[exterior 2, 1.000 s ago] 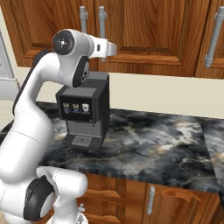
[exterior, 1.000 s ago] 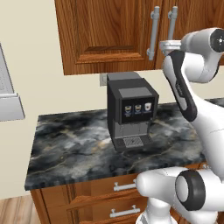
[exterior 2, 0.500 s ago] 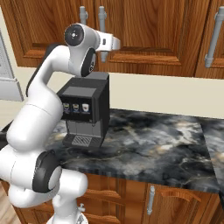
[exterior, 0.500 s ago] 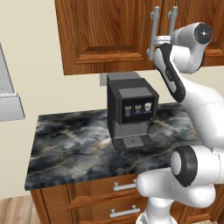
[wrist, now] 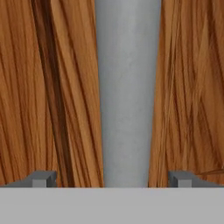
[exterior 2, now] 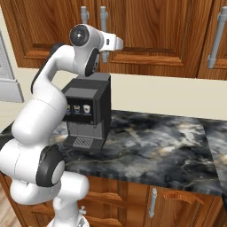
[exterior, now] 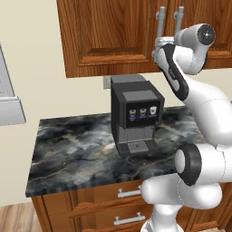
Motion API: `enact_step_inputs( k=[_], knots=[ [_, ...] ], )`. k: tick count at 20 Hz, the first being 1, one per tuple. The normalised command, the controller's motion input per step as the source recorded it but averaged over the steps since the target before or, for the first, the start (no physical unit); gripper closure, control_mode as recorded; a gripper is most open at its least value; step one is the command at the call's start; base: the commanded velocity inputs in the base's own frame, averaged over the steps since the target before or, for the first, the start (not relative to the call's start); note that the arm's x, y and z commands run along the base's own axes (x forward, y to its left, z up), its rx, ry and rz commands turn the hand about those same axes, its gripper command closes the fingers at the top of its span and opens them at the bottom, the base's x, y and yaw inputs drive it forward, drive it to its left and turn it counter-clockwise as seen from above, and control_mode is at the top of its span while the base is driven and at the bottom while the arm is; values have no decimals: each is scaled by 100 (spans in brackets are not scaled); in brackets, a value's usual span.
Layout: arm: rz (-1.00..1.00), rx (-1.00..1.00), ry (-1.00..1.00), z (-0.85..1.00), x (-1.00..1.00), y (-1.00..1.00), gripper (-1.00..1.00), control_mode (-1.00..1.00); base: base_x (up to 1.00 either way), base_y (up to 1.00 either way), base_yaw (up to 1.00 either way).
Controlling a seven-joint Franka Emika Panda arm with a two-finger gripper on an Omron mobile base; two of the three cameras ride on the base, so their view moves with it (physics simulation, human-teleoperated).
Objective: Move the shaker and mustard from the cabinet to the dining counter.
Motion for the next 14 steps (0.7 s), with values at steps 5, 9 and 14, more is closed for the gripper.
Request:
enact_step_inputs(
  k=[5, 9, 14],
  knots=[
    [0, 1, 0, -28, 53, 0, 100, -100, 0, 0, 0],
    [1, 0, 0, -24, 28, 0, 100, -100, 0, 0, 0],
    [0, 0, 1, 0, -6, 0, 100, -100, 0, 0, 0]
  ],
)
